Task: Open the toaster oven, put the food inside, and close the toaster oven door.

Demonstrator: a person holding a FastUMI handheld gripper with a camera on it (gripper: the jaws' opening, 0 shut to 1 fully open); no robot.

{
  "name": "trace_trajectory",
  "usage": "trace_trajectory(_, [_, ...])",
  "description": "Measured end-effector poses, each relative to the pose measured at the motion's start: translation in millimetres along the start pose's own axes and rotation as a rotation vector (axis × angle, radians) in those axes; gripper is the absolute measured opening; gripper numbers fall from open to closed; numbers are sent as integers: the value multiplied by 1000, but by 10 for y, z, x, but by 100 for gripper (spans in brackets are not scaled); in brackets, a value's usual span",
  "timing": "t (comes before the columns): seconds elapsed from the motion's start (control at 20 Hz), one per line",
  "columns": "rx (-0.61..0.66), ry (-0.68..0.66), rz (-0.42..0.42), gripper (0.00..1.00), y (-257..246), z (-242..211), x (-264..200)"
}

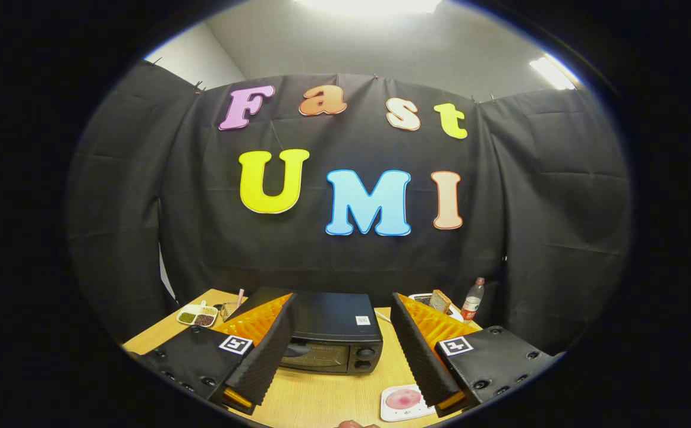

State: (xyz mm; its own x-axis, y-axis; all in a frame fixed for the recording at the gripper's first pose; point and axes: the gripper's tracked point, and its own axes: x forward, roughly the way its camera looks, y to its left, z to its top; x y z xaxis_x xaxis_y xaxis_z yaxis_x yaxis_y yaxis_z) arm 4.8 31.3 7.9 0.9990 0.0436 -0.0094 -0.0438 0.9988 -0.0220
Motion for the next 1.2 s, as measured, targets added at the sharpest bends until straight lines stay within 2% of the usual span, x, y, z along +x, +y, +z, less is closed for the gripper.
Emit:
trace_trajectory(0.3, [-9,40,13,98,184,-17,175])
trace_trajectory(0.55, [-13,105,38,98,432,-274,460])
trace_trajectory(0.85, [-7,207,72,98,682,-763,866])
trace_trajectory(1.2, [12,342,74,98,841,-1352,1281])
